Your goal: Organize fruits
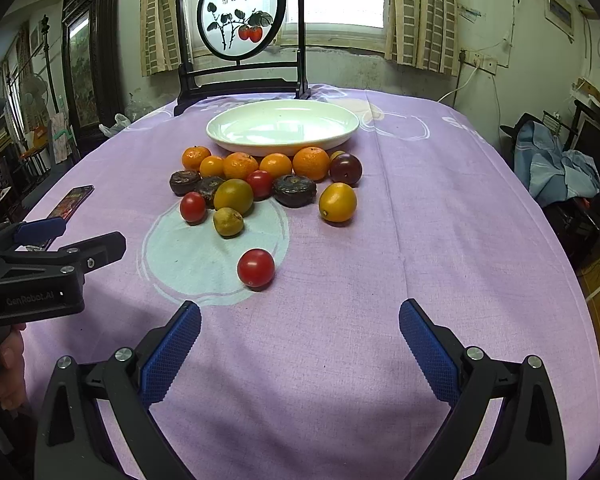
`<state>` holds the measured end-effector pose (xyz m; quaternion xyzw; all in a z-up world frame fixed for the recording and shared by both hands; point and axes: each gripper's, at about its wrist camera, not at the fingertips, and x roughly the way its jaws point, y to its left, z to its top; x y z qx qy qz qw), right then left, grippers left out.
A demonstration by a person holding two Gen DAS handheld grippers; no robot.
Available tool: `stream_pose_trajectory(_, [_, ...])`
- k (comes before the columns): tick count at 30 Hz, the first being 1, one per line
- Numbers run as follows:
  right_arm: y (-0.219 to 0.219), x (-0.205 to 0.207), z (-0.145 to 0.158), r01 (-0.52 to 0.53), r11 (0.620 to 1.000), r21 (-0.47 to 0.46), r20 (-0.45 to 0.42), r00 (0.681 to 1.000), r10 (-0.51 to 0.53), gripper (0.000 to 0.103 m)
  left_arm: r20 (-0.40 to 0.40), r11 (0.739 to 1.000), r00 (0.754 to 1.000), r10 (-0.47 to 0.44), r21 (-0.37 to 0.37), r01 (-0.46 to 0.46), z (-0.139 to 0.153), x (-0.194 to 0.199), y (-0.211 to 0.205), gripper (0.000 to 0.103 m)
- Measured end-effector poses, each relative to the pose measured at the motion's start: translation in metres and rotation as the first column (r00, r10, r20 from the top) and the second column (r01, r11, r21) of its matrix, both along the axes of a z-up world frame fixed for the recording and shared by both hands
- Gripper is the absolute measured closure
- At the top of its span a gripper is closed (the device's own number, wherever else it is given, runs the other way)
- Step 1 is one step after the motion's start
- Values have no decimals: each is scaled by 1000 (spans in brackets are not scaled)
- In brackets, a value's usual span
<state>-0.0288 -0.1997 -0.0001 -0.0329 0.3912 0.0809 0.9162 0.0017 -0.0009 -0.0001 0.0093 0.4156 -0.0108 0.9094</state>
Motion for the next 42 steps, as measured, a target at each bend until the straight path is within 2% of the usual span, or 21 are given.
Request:
stream_pose_trajectory(34, [5,2,-8,-7,1000,-6,-13,1000,7,4,-8,1000,1000,-2,-6,2,-7,-2,4,4])
stream_pose_trajectory(42, [16,27,-20,-46,999,-18,-94,995,44,4,0,1000,1000,1,-8,-1,-5,20,20,4])
